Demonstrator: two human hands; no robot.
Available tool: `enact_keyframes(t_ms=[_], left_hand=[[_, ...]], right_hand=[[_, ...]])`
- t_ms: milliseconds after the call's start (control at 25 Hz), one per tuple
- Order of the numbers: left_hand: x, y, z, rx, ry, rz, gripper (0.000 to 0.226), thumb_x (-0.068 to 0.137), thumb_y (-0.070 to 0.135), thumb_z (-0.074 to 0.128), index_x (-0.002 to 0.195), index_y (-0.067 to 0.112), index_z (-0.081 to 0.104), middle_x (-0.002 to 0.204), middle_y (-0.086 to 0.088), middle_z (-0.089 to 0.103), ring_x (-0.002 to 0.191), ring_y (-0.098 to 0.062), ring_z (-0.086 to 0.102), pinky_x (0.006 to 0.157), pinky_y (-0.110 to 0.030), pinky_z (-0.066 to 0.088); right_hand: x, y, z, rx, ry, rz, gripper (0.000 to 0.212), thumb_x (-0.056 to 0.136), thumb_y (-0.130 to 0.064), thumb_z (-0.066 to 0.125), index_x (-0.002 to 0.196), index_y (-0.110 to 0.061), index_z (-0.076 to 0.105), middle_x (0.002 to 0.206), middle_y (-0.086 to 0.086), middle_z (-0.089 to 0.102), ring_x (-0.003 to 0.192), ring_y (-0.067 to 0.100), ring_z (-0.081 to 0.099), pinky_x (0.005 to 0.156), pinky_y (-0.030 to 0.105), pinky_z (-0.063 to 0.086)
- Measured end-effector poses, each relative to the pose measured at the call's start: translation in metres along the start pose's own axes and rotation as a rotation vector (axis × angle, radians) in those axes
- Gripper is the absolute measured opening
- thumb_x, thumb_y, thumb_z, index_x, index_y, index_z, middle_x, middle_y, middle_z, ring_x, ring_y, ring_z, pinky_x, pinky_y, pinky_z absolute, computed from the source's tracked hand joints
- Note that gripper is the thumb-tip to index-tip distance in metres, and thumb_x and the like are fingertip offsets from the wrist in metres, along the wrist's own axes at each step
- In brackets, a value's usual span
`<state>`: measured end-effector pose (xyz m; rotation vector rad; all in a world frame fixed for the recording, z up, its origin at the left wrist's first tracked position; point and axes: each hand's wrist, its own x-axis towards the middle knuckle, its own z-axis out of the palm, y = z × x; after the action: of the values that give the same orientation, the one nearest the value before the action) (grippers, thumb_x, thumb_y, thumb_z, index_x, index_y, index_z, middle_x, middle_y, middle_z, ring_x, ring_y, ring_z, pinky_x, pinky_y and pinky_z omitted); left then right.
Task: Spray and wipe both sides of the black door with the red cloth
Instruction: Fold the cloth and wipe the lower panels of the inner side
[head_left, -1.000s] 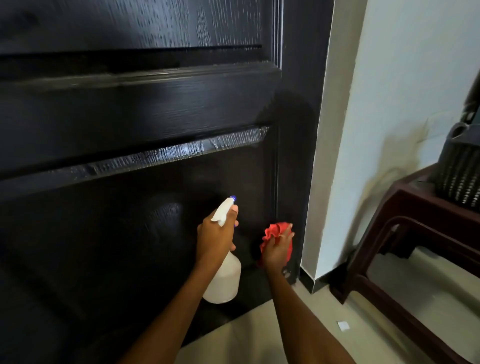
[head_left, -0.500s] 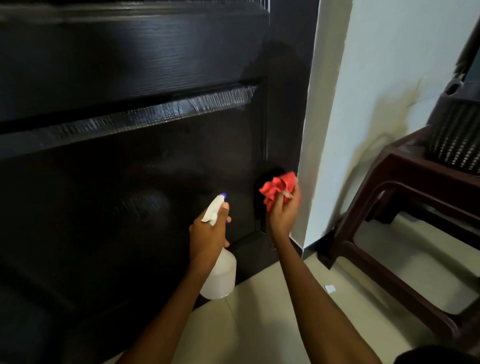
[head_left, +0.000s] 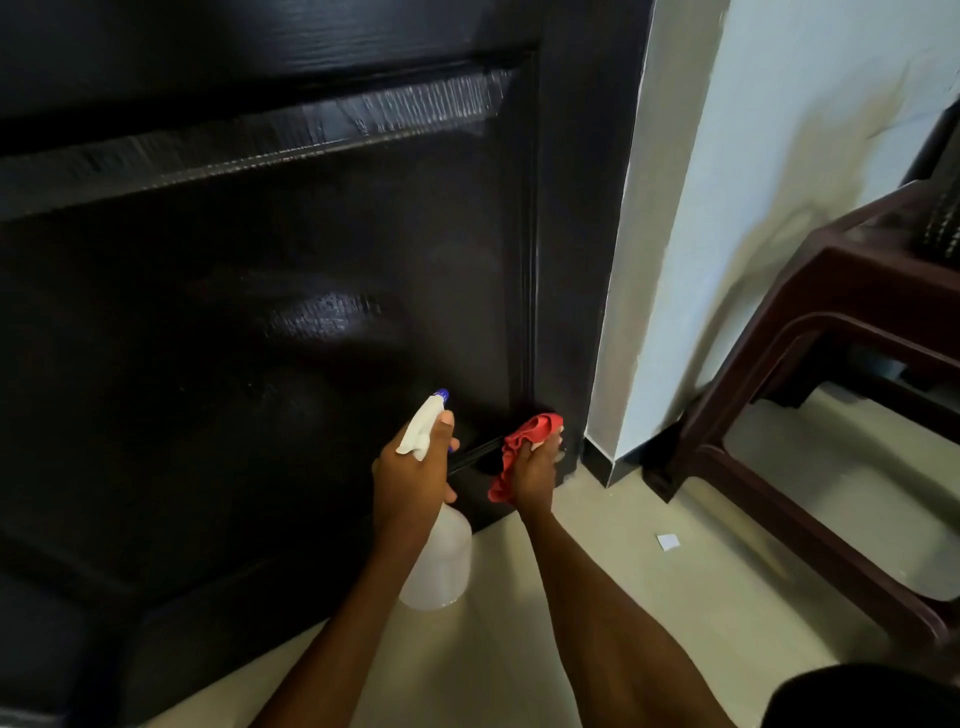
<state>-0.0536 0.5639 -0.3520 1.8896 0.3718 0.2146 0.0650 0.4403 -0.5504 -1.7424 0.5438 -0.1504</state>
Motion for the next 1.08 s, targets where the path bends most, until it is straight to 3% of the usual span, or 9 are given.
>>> enact_keyframes(t_ms=[120, 240, 320, 480, 720, 840, 920, 1000, 1080], left_hand=[[0.0, -0.009, 0.007, 0.004, -0.016, -0.033, 0.026, 0.099, 0.044, 0.058, 0.098, 0.021, 0.068, 0.098, -0.008, 0.073, 0.052, -0.021, 0.06, 0.065, -0.039, 0.059], [-0.003, -0.011, 0.015, 0.009, -0.017, -0.079, 0.023, 0.097, 0.046, 0.059, 0.082, 0.029, 0.061, 0.095, -0.011, 0.072, 0.051, -0.018, 0.06, 0.061, -0.034, 0.056], [-0.002, -0.012, 0.02, 0.024, -0.016, -0.078, 0.022, 0.097, 0.045, 0.059, 0.084, 0.027, 0.062, 0.096, -0.012, 0.072, 0.05, -0.016, 0.059, 0.055, -0.025, 0.049], [-0.002, -0.018, 0.028, -0.001, -0.014, -0.058, 0.017, 0.098, 0.044, 0.059, 0.087, 0.032, 0.062, 0.102, -0.009, 0.071, 0.055, -0.019, 0.059, 0.056, -0.026, 0.05], [0.008, -0.024, 0.041, 0.035, -0.008, -0.04, 0.041, 0.096, 0.048, 0.059, 0.115, 0.013, 0.069, 0.105, -0.011, 0.07, 0.055, -0.016, 0.062, 0.054, -0.02, 0.05], [0.006, -0.02, 0.047, -0.003, -0.006, 0.011, 0.042, 0.095, 0.047, 0.06, 0.116, 0.012, 0.069, 0.098, -0.008, 0.072, 0.064, -0.018, 0.065, 0.051, -0.015, 0.05], [-0.003, -0.019, 0.048, -0.019, -0.008, -0.02, 0.044, 0.088, 0.056, 0.059, 0.111, 0.021, 0.069, 0.093, -0.004, 0.072, 0.07, -0.021, 0.068, 0.058, -0.026, 0.058], [-0.013, -0.011, 0.039, -0.008, -0.043, -0.079, 0.026, 0.086, 0.057, 0.059, 0.096, 0.035, 0.067, 0.087, 0.001, 0.071, 0.074, -0.017, 0.069, 0.068, -0.037, 0.062], [-0.028, 0.014, 0.019, -0.03, -0.059, -0.123, 0.013, 0.091, 0.049, 0.062, 0.093, 0.036, 0.065, 0.084, 0.006, 0.07, 0.076, -0.005, 0.068, 0.069, -0.025, 0.058]], right_hand=[[0.009, 0.02, -0.012, -0.09, -0.039, 0.073, 0.057, 0.106, -0.048, 0.037, 0.154, -0.017, 0.035, 0.121, 0.014, 0.064, 0.112, 0.037, 0.064, 0.093, 0.045, 0.052], [0.01, 0.035, -0.03, -0.005, 0.01, 0.085, 0.054, 0.104, -0.054, 0.039, 0.135, -0.013, 0.058, 0.116, 0.014, 0.07, 0.107, 0.037, 0.066, 0.089, 0.04, 0.05], [0.002, 0.038, -0.036, 0.127, 0.119, 0.079, 0.056, 0.104, -0.055, 0.039, 0.139, -0.015, 0.057, 0.115, 0.009, 0.069, 0.105, 0.031, 0.065, 0.092, 0.04, 0.05], [-0.005, 0.028, -0.044, 0.176, 0.298, 0.033, 0.054, 0.108, -0.047, 0.04, 0.155, -0.02, 0.04, 0.13, 0.008, 0.066, 0.115, 0.031, 0.065, 0.1, 0.048, 0.053], [0.008, -0.02, -0.021, 0.007, 0.18, -0.176, 0.062, 0.109, -0.031, 0.044, 0.163, -0.016, 0.018, 0.165, 0.009, 0.033, 0.149, 0.032, 0.037, 0.119, 0.047, 0.034], [0.001, 0.02, -0.014, -0.068, -0.002, 0.092, 0.053, 0.108, -0.039, 0.044, 0.156, -0.016, 0.038, 0.143, 0.014, 0.058, 0.127, 0.034, 0.059, 0.109, 0.052, 0.049], [-0.02, 0.053, -0.022, -0.042, -0.137, 0.286, 0.051, 0.102, -0.054, 0.048, 0.131, -0.015, 0.062, 0.114, 0.011, 0.073, 0.1, 0.031, 0.071, 0.093, 0.053, 0.058], [-0.045, 0.062, -0.042, 0.064, -0.15, 0.358, 0.044, 0.101, -0.052, 0.05, 0.118, -0.017, 0.069, 0.104, 0.004, 0.076, 0.096, 0.028, 0.072, 0.092, 0.051, 0.058], [-0.068, 0.034, -0.072, 0.07, -0.085, 0.343, 0.037, 0.105, -0.043, 0.047, 0.124, -0.017, 0.067, 0.107, 0.002, 0.075, 0.101, 0.027, 0.071, 0.096, 0.05, 0.056]])
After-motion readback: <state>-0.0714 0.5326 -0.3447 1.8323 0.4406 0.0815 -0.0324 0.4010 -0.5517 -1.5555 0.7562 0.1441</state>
